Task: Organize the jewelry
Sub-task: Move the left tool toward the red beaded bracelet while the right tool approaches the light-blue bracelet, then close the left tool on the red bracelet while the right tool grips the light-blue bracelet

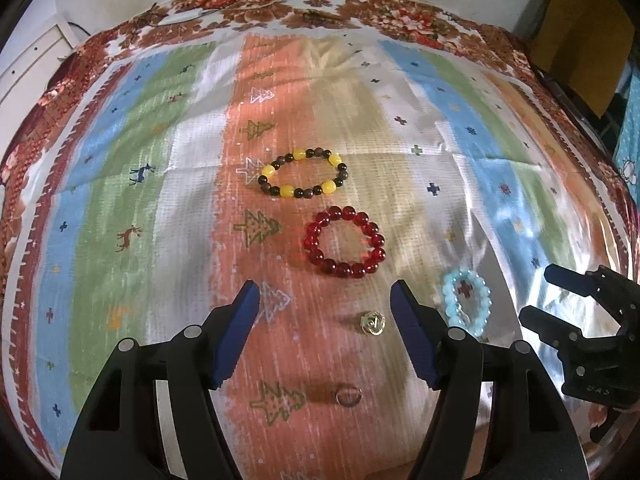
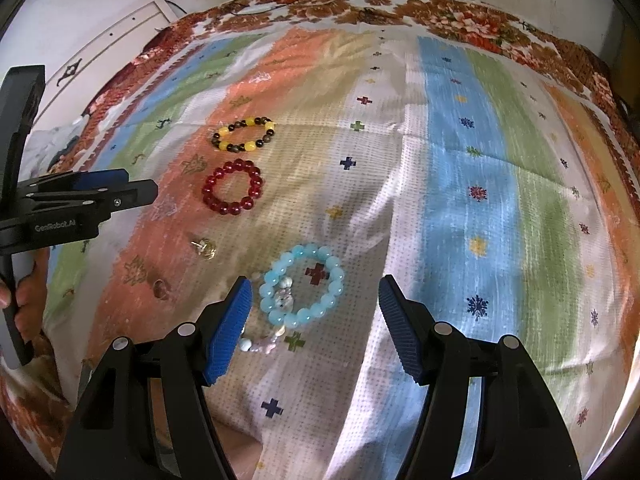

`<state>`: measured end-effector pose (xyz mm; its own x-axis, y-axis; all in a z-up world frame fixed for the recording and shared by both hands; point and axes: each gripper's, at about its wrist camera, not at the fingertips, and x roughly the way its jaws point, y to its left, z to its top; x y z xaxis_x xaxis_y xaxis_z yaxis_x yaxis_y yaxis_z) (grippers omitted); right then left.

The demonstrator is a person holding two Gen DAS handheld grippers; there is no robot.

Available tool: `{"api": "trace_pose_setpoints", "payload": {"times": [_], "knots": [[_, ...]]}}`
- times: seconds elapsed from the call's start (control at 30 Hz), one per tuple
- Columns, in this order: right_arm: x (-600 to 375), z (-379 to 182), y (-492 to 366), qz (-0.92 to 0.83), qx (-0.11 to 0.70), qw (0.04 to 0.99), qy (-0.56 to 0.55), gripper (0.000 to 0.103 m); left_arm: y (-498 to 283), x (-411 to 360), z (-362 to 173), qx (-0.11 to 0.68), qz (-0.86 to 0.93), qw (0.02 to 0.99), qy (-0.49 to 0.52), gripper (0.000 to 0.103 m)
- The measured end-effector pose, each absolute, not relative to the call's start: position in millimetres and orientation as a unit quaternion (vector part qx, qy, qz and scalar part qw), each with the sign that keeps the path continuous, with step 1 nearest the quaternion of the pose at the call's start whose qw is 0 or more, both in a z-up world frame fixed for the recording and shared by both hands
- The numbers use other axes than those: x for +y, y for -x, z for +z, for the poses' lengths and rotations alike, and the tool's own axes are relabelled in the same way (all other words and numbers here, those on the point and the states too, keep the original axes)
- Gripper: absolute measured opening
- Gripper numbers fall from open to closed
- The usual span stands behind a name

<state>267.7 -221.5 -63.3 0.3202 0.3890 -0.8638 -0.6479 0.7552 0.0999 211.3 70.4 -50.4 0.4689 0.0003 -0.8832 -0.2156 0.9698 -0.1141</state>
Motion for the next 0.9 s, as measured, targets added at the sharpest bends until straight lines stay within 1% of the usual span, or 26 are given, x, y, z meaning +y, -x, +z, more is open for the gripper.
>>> {"api": "trace_pose_setpoints", "payload": {"times": [0.5,0.9], "knots": [[-207,-94,-291,0.306,0.527,0.778,0.15,0.065,-242,84,-83,0.545,0.071,0.825,0.131,0.068],[-200,-112,-304,0.29,0.541,0.772,0.167,0.065,-259,85,-101,0.559,0.071,0.815,0.132,0.068]]}}
